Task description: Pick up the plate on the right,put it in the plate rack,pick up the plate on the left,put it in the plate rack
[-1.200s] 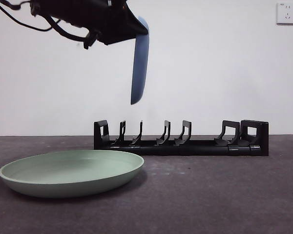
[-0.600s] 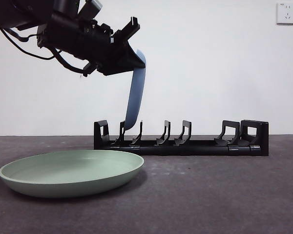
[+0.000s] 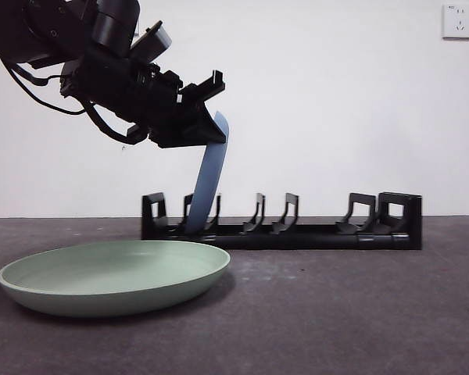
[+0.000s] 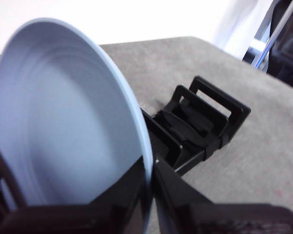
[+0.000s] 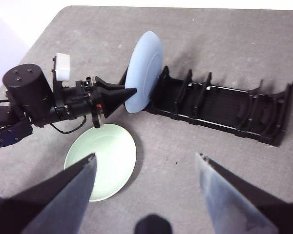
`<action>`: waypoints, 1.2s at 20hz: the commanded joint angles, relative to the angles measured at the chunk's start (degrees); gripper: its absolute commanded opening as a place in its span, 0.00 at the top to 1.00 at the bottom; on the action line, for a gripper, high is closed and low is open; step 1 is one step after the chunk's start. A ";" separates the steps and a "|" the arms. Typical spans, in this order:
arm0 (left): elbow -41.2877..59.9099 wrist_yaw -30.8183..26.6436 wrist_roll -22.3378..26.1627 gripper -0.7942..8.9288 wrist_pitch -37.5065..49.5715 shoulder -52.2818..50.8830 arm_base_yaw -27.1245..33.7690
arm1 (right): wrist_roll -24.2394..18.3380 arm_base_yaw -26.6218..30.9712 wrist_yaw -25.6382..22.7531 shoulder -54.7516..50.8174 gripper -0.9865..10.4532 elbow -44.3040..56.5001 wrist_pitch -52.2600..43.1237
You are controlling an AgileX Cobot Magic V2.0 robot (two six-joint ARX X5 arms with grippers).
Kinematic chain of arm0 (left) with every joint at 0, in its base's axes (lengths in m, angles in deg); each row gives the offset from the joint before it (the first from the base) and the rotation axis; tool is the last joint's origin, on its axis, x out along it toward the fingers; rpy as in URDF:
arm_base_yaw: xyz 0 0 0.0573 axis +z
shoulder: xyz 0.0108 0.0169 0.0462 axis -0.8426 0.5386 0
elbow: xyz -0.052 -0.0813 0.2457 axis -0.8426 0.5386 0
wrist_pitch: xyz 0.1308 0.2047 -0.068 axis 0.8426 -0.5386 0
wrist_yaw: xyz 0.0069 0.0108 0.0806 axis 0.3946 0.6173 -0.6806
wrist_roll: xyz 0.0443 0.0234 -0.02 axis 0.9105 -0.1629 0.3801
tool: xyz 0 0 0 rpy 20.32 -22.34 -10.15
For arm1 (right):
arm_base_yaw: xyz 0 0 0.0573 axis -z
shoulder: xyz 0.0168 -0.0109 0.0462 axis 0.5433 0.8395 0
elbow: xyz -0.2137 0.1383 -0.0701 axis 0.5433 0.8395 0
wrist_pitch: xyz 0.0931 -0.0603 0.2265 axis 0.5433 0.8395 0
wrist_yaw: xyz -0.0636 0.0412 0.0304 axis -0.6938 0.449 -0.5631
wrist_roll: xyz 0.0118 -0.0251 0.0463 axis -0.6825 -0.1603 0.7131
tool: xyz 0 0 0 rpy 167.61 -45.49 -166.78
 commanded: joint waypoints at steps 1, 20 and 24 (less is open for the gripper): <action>-0.11 -2.14 4.72 0.93 -0.42 0.57 0.13 | -0.44 -0.11 0.07 -0.02 0.61 0.44 -0.31; -0.20 3.10 5.99 0.68 -8.22 -6.78 -0.98 | -0.68 -0.11 0.04 1.09 0.61 0.44 0.68; -0.20 3.13 7.85 0.65 -17.75 -14.21 -0.85 | -0.68 -0.11 0.02 2.95 0.61 0.44 0.52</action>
